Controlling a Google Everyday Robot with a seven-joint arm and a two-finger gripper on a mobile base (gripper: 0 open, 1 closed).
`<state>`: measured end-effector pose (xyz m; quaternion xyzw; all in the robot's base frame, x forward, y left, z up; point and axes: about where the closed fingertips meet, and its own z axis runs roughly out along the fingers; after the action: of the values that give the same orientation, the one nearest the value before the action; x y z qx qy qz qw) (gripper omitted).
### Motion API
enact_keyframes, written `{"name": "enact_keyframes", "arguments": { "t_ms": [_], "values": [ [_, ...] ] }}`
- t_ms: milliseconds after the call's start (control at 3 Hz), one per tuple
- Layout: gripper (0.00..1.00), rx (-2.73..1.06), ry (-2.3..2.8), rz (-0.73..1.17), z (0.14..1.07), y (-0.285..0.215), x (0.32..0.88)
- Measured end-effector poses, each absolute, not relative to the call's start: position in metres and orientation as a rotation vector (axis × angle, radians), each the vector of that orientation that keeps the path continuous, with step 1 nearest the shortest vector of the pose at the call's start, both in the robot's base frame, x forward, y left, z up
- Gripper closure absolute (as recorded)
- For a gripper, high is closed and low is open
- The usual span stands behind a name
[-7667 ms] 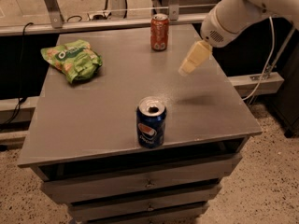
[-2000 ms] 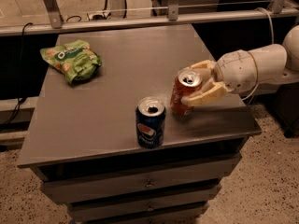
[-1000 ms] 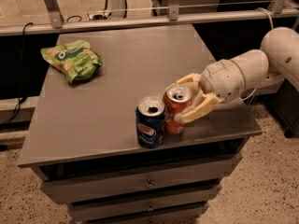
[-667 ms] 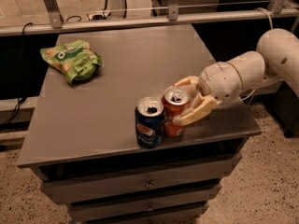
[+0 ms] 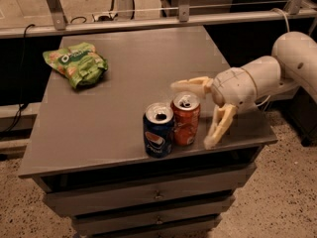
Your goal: Move coke can near pepsi can
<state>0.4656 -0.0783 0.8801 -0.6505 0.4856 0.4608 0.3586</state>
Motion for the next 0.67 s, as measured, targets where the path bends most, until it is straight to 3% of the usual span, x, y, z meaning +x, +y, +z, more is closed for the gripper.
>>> {"name": "enact_keyframes", "arguments": {
  "t_ms": [333,667],
  "values": [
    [0.00,-1.665,1.295,1.138,0.880,-0.093,0.473],
    [0.00,-1.615,1.384,1.000,0.889,-0.139,0.495]
  ]
}}
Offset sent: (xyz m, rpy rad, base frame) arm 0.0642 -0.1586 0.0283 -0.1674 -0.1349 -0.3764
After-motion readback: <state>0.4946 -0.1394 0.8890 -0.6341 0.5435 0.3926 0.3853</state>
